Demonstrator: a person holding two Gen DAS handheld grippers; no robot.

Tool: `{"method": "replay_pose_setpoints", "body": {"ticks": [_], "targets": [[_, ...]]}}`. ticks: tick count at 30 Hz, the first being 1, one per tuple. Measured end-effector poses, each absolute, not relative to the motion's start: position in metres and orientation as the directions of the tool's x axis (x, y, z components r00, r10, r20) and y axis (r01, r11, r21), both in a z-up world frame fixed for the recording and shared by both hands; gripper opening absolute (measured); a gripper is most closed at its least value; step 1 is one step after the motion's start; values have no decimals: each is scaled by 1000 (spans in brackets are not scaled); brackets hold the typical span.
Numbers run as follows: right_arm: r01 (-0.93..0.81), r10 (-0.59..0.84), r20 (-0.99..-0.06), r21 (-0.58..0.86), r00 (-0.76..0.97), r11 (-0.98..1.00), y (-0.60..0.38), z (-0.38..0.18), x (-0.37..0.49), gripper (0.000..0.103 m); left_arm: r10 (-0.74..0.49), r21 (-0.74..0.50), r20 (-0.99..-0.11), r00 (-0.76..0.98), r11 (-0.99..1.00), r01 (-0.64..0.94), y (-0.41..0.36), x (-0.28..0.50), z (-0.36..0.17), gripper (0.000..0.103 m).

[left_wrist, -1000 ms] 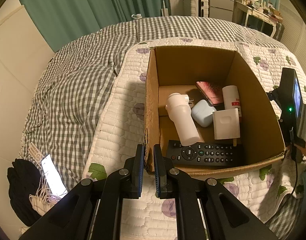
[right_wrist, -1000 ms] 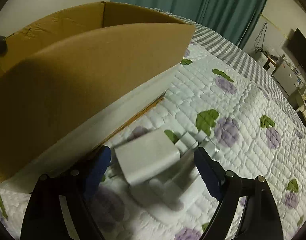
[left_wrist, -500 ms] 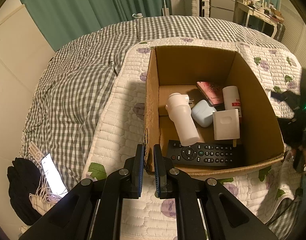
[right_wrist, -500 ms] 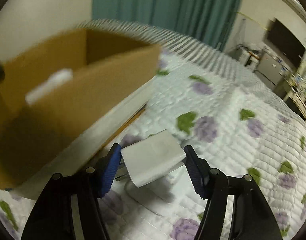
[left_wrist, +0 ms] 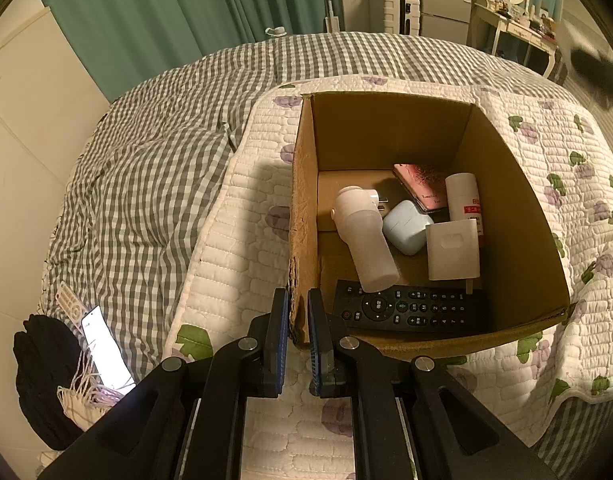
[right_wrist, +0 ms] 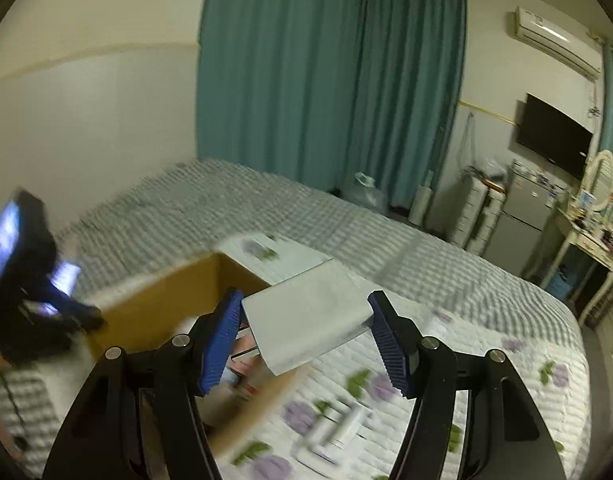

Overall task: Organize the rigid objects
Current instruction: 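Carry the second charger into the box with the right tool and release, then grasp the white stand on the quilt with the right tool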

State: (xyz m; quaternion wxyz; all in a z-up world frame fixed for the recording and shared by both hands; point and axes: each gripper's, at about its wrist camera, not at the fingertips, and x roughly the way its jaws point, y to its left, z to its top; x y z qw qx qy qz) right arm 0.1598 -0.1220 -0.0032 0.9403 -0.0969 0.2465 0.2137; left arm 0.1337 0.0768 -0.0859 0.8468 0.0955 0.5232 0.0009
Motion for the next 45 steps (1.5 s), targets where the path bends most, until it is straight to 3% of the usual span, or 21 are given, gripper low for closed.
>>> {"method": "replay_pose_setpoints", "body": {"ticks": [5, 14, 21, 26, 28, 35, 40, 45], "targets": [[-513, 418, -510, -53, 752, 857, -83, -2, 154, 64, 100, 161, -886, 453, 982, 99, 77, 134, -86, 9], [-568, 387, -684, -49, 619, 821, -36, -70, 171, 64, 97, 157, -886, 454, 983, 98, 76, 134, -86, 9], [-588, 364, -735, -58, 572, 807, -25, -96, 174, 64, 95, 155, -886, 454, 983, 98, 76, 134, -86, 9], [-583, 366, -734, -50, 572, 811, -23, -97, 175, 69, 96, 157, -886, 454, 983, 98, 76, 134, -86, 9], [-554, 361, -696, -64, 621, 830, -29, -88, 171, 90, 94, 155, -886, 455, 983, 98, 76, 134, -86, 9], [-453, 328, -628, -44, 706, 891, -67, -45, 168, 92, 93, 152, -887, 453, 984, 96, 74, 134, -85, 9], [-313, 177, -590, -135, 787, 940, -113, -25, 165, 92, 95, 155, -886, 454, 983, 96, 74, 134, -84, 9], [-166, 49, -620, -132, 783, 977, -170, -37, 175, 92, 94, 153, -886, 454, 983, 96, 74, 134, -84, 9]]}}
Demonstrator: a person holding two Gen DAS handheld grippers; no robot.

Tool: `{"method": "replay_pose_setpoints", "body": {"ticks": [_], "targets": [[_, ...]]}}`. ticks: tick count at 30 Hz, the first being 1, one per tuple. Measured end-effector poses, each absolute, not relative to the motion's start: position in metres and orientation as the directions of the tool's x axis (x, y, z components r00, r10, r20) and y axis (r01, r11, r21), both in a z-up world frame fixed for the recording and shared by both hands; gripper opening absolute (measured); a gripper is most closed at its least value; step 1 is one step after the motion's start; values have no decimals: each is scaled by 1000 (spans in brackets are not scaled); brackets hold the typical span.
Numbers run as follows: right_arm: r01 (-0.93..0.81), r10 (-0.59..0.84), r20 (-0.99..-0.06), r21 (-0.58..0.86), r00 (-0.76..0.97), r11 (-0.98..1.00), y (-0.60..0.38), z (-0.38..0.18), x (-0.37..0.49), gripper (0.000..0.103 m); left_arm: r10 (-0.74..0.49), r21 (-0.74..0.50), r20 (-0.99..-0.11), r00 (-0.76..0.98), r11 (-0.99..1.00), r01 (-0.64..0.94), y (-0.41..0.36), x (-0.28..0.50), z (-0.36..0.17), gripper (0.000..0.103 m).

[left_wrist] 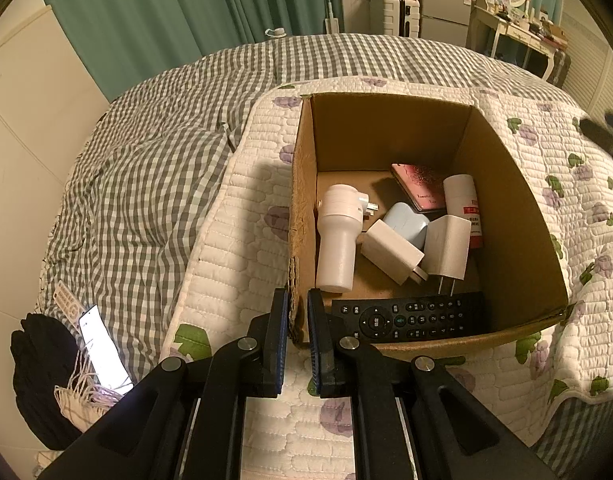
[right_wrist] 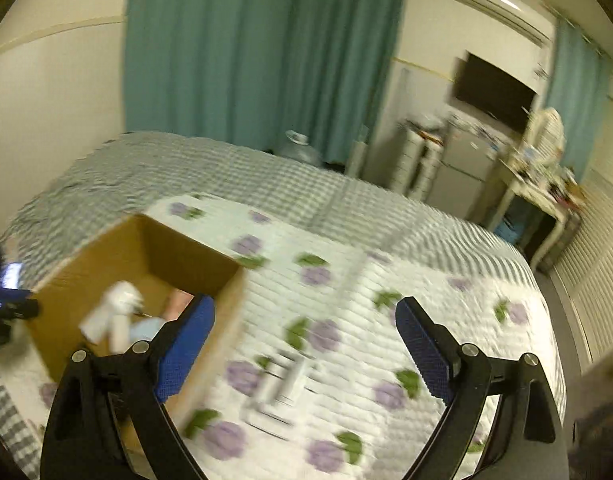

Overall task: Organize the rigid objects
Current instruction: 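Grasp the white stand on the quilt with the right tool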

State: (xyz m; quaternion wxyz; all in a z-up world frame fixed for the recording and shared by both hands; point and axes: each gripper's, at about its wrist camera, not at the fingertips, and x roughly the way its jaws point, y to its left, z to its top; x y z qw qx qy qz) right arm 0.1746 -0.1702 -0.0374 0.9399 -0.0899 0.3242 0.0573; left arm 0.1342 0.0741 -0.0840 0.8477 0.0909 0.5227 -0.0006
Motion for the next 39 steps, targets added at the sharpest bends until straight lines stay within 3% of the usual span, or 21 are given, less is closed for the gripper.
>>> {"method": "replay_pose_setpoints", "body": {"ticks": [5, 10, 16, 22, 32, 33, 39], "targets": [[-73, -18, -722, -95, 692, 993, -205, -95, 185, 92, 99, 159, -885, 454, 982, 97, 73, 133, -84, 9], [-72, 91, -793, 59, 602, 996, -213, -157, 193, 92, 99, 156, -886, 453, 984, 91, 73, 133, -84, 9], [-101, 189, -840, 159, 509, 982, -202, -196, 212, 68, 98, 154, -887, 452, 984, 89, 75, 134, -86, 9], [-70, 326, -834, 331, 445, 941, -210, -220, 227, 69, 100, 156, -886, 453, 984, 88, 75, 134, -86, 9], [-90, 236, -818, 223, 524, 971, -193, -204, 208, 61, 111, 166, -886, 450, 983, 83, 75, 134, -86, 9], [-90, 241, -810, 229, 535, 969, -194, -201, 205, 46, 110, 164, -886, 450, 983, 83, 75, 134, -86, 9], [-91, 254, -805, 244, 535, 965, -194, -192, 190, 45, 111, 165, -886, 451, 983, 83, 75, 133, -86, 9]]}}
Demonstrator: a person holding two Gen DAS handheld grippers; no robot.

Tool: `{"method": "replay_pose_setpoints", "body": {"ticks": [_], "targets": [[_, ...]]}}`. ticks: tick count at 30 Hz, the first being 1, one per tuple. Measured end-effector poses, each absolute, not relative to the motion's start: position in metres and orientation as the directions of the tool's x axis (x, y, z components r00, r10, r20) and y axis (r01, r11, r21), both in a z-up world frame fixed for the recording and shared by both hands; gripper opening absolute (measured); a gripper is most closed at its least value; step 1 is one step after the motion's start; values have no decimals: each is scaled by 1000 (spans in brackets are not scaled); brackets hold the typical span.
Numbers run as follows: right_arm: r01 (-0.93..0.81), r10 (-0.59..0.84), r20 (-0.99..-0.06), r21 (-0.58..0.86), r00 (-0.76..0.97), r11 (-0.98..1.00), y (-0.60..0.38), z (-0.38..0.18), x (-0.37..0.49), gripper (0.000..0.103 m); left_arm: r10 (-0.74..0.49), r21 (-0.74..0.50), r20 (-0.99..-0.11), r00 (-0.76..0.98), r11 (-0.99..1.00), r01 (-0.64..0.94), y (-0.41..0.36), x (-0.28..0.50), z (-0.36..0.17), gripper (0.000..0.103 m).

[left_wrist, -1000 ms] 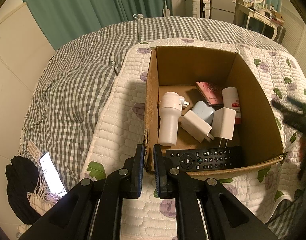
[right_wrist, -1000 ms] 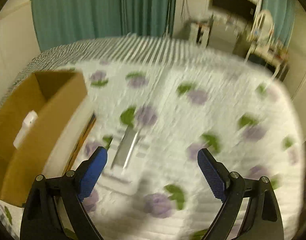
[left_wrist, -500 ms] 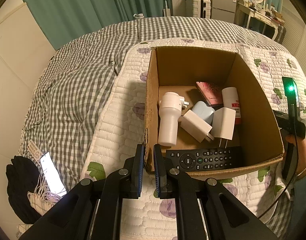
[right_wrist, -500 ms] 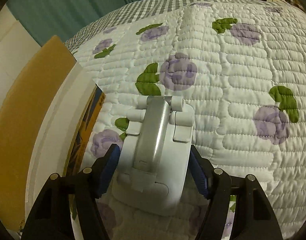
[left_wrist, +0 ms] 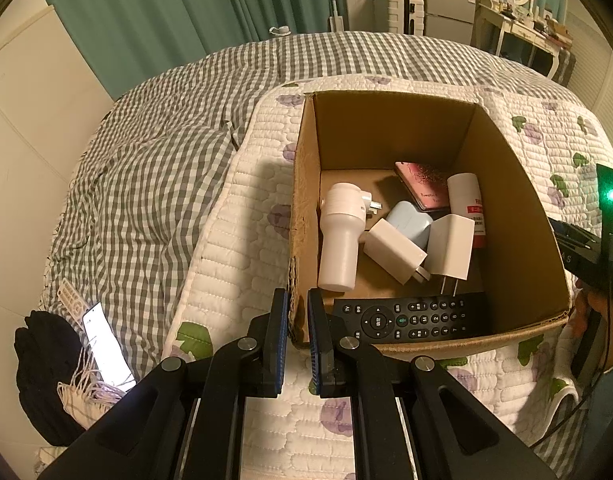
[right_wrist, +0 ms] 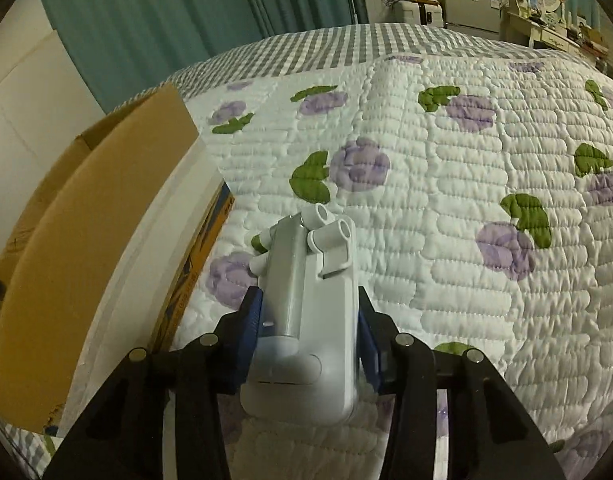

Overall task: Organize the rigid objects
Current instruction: 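Grasp the white stand on the quilt with the right tool, then carry the white stand into the box with the right tool and release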

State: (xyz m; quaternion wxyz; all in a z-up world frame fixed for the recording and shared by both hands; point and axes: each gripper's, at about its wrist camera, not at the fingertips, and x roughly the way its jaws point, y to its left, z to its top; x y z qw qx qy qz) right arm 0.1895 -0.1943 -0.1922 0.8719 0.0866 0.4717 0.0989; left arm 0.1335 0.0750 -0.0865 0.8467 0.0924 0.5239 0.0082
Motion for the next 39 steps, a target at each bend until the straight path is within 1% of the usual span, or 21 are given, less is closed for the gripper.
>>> {"method": "replay_pose_setpoints", "body": {"ticks": [3, 5, 6, 9, 14, 16, 20, 25, 27, 30, 33, 36, 39], "targets": [[-94, 229, -780, 216, 582, 972, -193, -175, 177, 43, 108, 161, -887, 449, 983, 82, 75, 133, -87, 9], [-103, 198, -753, 172, 627, 980, -195, -158, 176, 41, 110, 164, -886, 450, 983, 84, 75, 133, -86, 9], [-106, 188, -743, 157, 643, 982, -198, -153, 176, 38, 110, 164, -886, 450, 983, 84, 75, 133, -87, 9], [-121, 177, -703, 129, 689, 984, -198, -127, 171, 36, 110, 164, -886, 450, 983, 83, 75, 133, -86, 9], [-161, 161, -687, 64, 709, 985, -181, -108, 167, 35, 107, 162, -887, 449, 983, 85, 75, 133, -86, 9], [-173, 171, -671, 64, 721, 983, -176, -102, 161, 34, 106, 162, -887, 449, 983, 87, 76, 134, -86, 9], [-207, 185, -600, 33, 778, 978, -165, -71, 147, 33, 107, 163, -887, 449, 983, 88, 76, 134, -86, 9], [-300, 266, -523, 21, 810, 954, -138, -20, 150, 33, 107, 162, -887, 449, 983, 87, 76, 134, -86, 9], [-341, 298, -513, 12, 805, 940, -121, -8, 155, 33, 107, 163, -887, 449, 983, 88, 76, 134, -86, 9], [-395, 341, -517, 7, 785, 919, -95, -4, 162, 33, 107, 163, -887, 448, 983, 88, 75, 134, -86, 9], [-445, 380, -544, 14, 748, 895, -68, -12, 174, 33, 107, 164, -887, 449, 982, 89, 76, 134, -86, 9], [-475, 401, -589, 32, 702, 879, -44, -28, 191, 33, 104, 161, -887, 449, 983, 89, 75, 134, -86, 9], [-490, 388, -651, 27, 653, 871, -24, -50, 208, 33, 99, 156, -887, 450, 984, 90, 74, 135, -87, 9]]}}
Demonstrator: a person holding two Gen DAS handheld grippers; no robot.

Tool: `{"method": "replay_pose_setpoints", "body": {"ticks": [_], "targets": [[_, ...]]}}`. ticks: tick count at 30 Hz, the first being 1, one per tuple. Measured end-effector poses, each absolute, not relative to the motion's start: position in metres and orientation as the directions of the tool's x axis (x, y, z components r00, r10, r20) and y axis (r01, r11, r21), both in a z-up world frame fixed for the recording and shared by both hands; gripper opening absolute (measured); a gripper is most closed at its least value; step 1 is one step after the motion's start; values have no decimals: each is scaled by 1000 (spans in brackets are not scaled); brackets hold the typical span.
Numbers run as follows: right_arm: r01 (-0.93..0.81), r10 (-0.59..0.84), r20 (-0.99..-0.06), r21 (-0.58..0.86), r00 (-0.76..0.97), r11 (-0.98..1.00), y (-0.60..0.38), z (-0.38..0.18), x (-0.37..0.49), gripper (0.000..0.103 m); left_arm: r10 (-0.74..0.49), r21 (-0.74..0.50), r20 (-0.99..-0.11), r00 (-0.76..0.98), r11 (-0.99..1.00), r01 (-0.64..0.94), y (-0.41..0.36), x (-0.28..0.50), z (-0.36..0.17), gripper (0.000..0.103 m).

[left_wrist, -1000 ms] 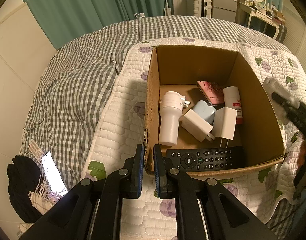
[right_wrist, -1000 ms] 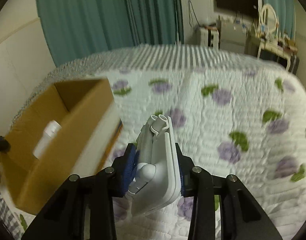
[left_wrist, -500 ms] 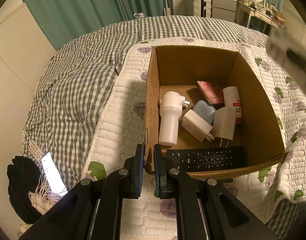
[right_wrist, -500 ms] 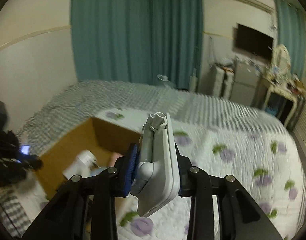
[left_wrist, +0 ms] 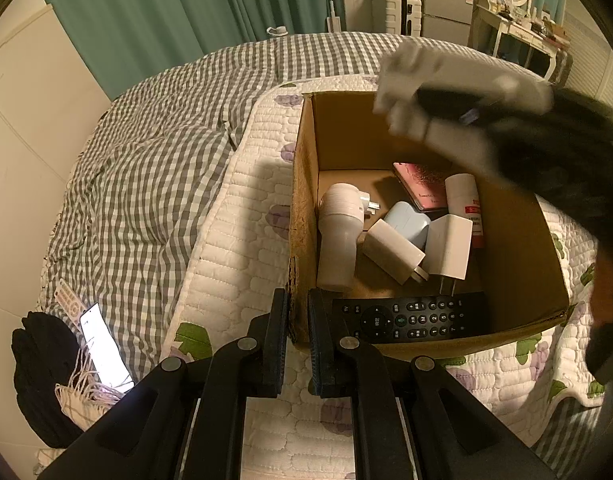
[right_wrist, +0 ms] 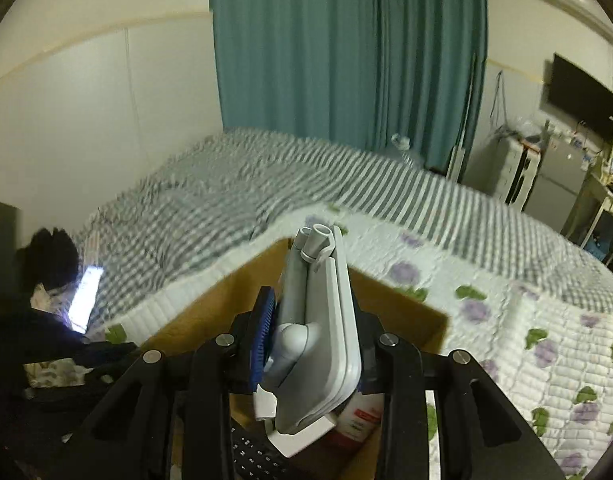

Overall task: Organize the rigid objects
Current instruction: 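Carry the white stand into the box with the right tool and release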

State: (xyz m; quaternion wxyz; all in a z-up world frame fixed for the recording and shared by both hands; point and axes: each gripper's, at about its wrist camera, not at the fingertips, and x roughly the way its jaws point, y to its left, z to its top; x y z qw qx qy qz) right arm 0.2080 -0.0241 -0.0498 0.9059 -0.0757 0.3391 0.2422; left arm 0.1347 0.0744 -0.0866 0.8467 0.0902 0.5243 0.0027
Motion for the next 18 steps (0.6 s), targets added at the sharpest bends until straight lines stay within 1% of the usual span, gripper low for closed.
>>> {"method": "replay_pose_setpoints", "body": {"ticks": [4, 8, 11, 15, 18], "targets": [[-486, 337, -729, 8, 595, 874, -9, -76, 223, 33, 92, 149, -886, 454, 985, 92, 75, 134, -87, 9], [-478, 306, -788, 16, 535, 878, -6, -98, 235, 33, 85, 142, -887, 454, 985, 94, 78, 133, -88, 9], [-480, 311, -802, 34, 510, 877, -8, -102, 240, 30, 82, 139, -886, 457, 986, 94, 78, 134, -89, 9], [-471, 285, -798, 2, 531, 882, -7, -98, 242, 30, 83, 140, -884, 460, 986, 92, 80, 133, -89, 9], [-462, 285, -794, 5, 538, 887, -10, -94, 239, 30, 72, 128, -885, 459, 987, 93, 82, 133, -87, 9]]}}
